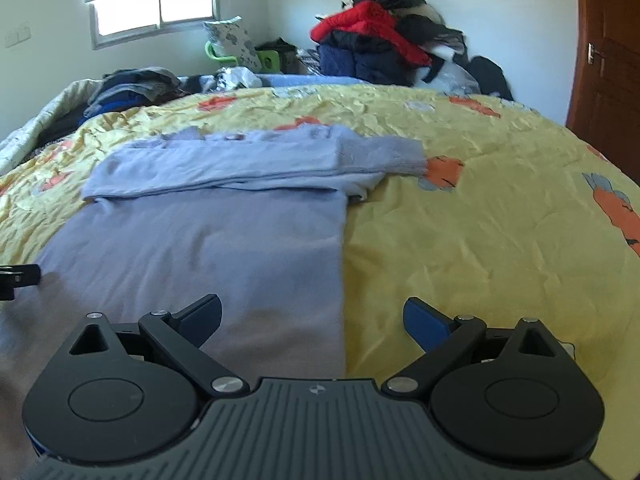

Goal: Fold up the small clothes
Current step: 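Move both open tools back to the sweater hem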

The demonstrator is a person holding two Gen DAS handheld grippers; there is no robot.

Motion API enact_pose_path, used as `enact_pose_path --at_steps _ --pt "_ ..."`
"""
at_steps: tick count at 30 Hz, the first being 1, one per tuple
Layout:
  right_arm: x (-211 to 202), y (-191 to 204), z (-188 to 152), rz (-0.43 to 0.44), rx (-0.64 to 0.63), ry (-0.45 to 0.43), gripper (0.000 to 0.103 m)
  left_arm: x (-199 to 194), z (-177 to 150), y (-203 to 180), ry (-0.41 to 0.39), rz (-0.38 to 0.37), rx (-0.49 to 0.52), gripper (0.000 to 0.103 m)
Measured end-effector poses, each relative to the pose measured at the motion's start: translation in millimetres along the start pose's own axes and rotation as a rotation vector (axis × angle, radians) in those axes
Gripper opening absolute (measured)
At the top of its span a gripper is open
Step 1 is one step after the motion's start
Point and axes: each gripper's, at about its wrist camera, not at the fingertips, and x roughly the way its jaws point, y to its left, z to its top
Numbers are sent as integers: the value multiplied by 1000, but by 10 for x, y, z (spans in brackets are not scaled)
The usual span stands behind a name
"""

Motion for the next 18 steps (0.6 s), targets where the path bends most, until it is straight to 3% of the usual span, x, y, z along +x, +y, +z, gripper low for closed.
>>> enact_pose_path --at_steps 4,11,18 --pt "-46 19 -14 21 13 -16 99 10 -44 85 13 -5 -53 95" --pt "-195 -30 -2 -20 1 -46 100 -146 -23 162 -22 12 -41 96" --pt "-131 -119 -99 -47 -3 -15 99 -49 -112 107 1 50 11 95"
